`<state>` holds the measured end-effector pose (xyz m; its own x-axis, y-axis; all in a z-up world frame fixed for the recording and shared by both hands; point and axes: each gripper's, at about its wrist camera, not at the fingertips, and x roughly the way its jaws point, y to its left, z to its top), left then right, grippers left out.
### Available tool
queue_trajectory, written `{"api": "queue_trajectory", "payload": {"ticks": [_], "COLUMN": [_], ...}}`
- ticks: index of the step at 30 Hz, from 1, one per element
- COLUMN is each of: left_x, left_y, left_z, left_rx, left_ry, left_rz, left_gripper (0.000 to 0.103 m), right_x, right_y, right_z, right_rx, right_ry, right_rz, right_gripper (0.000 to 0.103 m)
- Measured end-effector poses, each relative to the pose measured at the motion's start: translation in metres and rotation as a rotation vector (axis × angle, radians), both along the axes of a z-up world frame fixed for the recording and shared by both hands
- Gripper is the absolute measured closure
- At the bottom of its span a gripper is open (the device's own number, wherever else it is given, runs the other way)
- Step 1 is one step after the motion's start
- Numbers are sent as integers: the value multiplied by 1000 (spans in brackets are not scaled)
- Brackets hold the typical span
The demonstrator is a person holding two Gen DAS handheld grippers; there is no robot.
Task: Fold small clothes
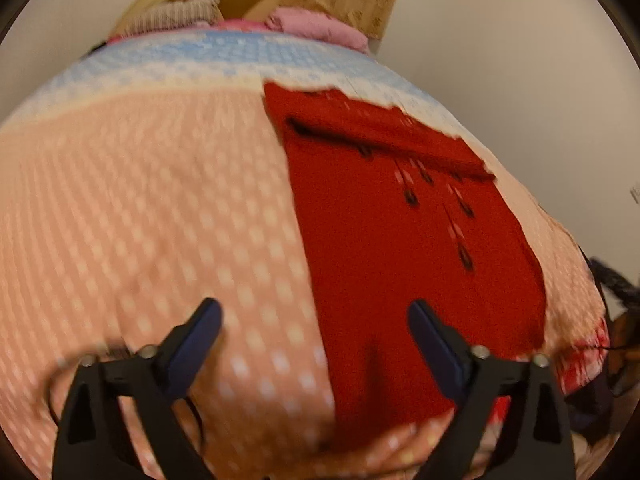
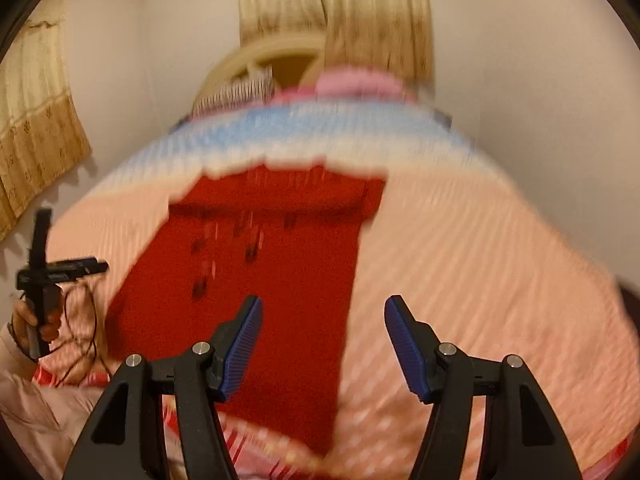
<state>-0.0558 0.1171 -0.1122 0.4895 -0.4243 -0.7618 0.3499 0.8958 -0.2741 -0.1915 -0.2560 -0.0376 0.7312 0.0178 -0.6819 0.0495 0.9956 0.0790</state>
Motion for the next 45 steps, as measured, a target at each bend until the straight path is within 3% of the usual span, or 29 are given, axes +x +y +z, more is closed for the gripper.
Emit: {"api": "queue_trajectory", "payload": {"ticks": [3, 8, 15, 24, 26, 27, 28, 29, 30, 33, 39, 45], "left_x": [-19, -48, -50, -43, -42, -41, -40, -38, -36, -33, -14, 47], "left_y": [-7, -24, -27, -33, -36, -36, -34, -32, -31, -29, -30, -22], "left_z": [-12, -22, -40, -56, -58, -58, -59, -59, -59, -52, -9, 33], "left_rx": [7, -52, -87, -121, -109, -110, -116, -122, -124, -116, -165, -222], "left_ry": [28, 74, 144, 221, 222, 223, 226, 231, 239, 245, 154, 71], "left_rz": [-42, -150, -176, -189, -187, -183, -176, -169, -165, -178, -215, -146], "left_gripper": [12, 18, 24, 24, 35, 46, 59, 66, 78, 86, 88, 88], "right_x": [2, -5, -15, -1, 4, 5, 6, 7, 7, 6, 17, 70], "right_y": [9, 10, -3, -2, -2, -4, -4, -4, -6, -10, -8, -24], "right_z": [-46, -82, -102, -127, -135, -139, -141, -142, -142, -133, -77, -42], "right_rx": [28, 63, 157, 254, 263, 273, 282, 294, 316, 352, 464, 457], "right_ry": [136, 242, 307, 352, 374, 379, 382, 387, 387, 362, 217, 91], "right_rz": [18, 5, -29, -16, -19, -24, -24, -20, -16, 2, 80, 45], "right_gripper": [39, 40, 43, 45, 45, 54, 78, 92, 97, 97, 97, 97]}}
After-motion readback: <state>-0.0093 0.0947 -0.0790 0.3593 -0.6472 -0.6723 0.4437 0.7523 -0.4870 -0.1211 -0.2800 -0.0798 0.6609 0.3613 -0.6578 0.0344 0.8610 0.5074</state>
